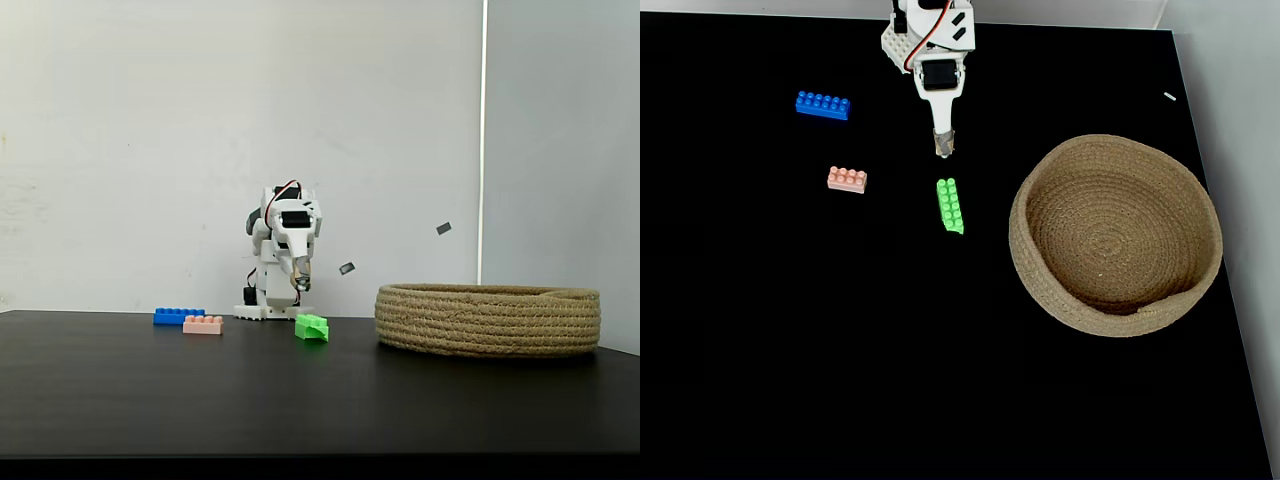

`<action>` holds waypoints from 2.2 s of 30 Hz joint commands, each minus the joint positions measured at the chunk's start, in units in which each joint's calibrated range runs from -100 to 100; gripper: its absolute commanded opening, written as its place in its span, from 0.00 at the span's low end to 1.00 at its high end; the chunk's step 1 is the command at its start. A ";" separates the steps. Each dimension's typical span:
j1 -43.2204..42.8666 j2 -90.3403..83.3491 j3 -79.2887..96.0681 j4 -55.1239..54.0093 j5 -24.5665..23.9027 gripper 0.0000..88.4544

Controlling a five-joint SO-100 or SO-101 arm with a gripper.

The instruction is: Place the lego blocks in the tray

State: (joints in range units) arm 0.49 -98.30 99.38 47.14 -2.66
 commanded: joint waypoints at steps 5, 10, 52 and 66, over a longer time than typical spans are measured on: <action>0.67 -0.49 0.62 -0.78 -0.29 0.00; 0.67 -0.49 0.62 -0.78 0.83 0.00; 4.54 1.66 -10.60 9.21 -1.42 0.07; 16.33 45.08 -41.52 14.38 -1.81 0.33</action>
State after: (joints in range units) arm 14.01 -63.53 63.59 65.16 -5.89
